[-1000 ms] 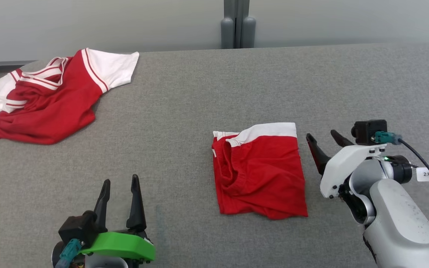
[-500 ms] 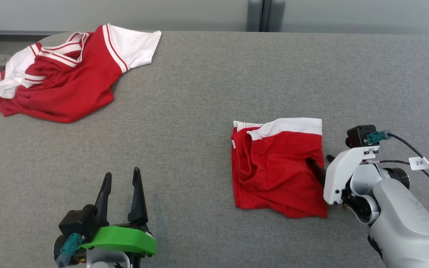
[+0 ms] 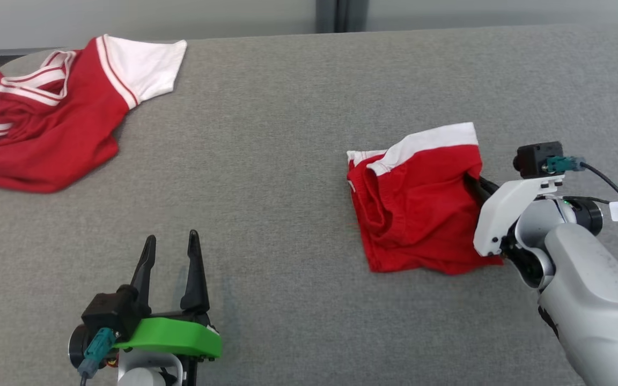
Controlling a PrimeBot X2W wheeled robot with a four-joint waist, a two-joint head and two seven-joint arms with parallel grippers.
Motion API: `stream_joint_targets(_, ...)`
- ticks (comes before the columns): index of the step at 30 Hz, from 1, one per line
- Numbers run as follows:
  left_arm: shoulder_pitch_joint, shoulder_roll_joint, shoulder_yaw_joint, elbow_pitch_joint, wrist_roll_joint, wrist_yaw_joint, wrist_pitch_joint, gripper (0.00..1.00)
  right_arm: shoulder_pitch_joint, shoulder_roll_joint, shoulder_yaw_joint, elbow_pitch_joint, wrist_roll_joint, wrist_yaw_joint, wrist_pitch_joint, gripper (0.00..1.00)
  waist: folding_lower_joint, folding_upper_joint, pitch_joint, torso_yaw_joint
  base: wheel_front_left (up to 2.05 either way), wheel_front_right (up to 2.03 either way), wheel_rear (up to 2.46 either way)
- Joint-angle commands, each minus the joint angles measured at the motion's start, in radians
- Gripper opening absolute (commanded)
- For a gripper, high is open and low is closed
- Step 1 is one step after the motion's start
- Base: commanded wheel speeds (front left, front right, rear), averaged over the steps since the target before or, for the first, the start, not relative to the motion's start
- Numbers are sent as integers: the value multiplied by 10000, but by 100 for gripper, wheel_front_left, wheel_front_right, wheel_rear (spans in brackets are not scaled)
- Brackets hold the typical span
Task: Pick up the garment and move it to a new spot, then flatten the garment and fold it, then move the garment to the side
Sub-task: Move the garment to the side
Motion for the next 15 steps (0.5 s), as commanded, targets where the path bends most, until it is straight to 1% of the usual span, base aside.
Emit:
stream_joint_targets(1,-220,18,70,-24,128,-73,-5,100,-226,-140,-127,100,-76,-18,-239,0,0,0,384,-1048,0,0,0)
stream_joint_targets(5,-437,47,141,-33,411,-227,-7,100,-452,-286,-493,352,-141,-18,-819,0,0,0,671,-2039,0,0,0)
stream_joint_targets(9,-675,147,141,-1,602,-334,-5,100,-584,-217,-846,601,-164,-16,-1414,0,0,0,982,-2929,0,0,0)
stream_joint_targets(12,-857,203,53,53,743,-407,-5,100,-650,-86,-950,825,-208,-18,-1763,0,0,0,1169,-3356,0,0,0)
stream_joint_targets(15,-1010,235,-45,90,858,-454,-5,100,-808,57,-941,1033,-237,-16,-2092,0,0,0,1331,-3568,0,0,0)
